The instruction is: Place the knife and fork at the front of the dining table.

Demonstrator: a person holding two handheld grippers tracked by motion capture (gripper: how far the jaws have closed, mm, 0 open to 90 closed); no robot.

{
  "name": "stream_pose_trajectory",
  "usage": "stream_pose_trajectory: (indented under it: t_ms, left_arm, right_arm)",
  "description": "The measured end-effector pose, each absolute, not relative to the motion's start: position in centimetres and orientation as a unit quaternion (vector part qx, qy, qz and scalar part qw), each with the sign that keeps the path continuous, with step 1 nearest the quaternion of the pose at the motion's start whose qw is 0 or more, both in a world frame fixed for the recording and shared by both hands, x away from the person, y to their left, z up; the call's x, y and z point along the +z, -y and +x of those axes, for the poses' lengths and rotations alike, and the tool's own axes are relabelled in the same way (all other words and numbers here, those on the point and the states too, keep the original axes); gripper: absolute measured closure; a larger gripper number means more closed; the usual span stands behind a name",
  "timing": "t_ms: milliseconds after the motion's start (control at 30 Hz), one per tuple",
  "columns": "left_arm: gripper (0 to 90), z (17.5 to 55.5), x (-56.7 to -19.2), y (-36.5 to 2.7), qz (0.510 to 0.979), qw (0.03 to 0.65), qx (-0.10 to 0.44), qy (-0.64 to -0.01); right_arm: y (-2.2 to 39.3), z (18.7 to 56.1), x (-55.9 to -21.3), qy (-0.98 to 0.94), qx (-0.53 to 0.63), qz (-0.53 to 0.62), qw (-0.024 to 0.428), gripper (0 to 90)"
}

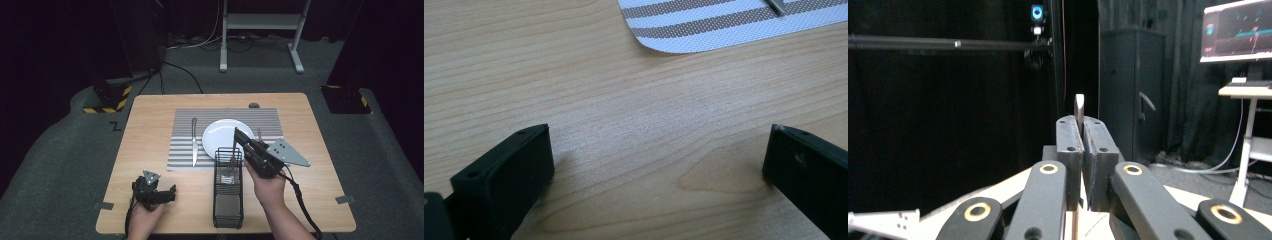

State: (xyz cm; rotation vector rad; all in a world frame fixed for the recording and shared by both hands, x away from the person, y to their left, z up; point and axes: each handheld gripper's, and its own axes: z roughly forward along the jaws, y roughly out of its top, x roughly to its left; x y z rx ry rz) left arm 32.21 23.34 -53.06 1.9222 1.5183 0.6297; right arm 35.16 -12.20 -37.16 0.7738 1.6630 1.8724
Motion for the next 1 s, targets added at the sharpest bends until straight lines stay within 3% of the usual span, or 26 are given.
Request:
stream_pose_trajectory:
  t_ms: [300, 533, 733, 1000]
  left_arm:
    - [0.1, 32.2, -53.1, -23.3, 0.725, 0.301, 0.237, -0.572]
    - [0.1, 32.2, -53.1, -23.3, 0.725, 0.301, 0.237, -0.572]
    - [0.1, 32.2, -53.1, -23.3, 0.724, 0.301, 0.238, -0.573]
    - [0.2, 32.2, -53.1, -23.3, 0.724, 0.302, 0.238, -0.573]
  right_arm:
    - [14.5, 34.5, -33.9, -0.577, 0.717, 0.286, 0.267, 87.2]
    - [17.3, 33.8, -32.4, -0.559, 0.715, 0.292, 0.302, 87.2]
    - [19.5, 33.8, -33.4, -0.562, 0.691, 0.311, 0.332, 87.2]
    - [23.3, 34.6, -37.5, -0.573, 0.641, 0.357, 0.365, 87.2]
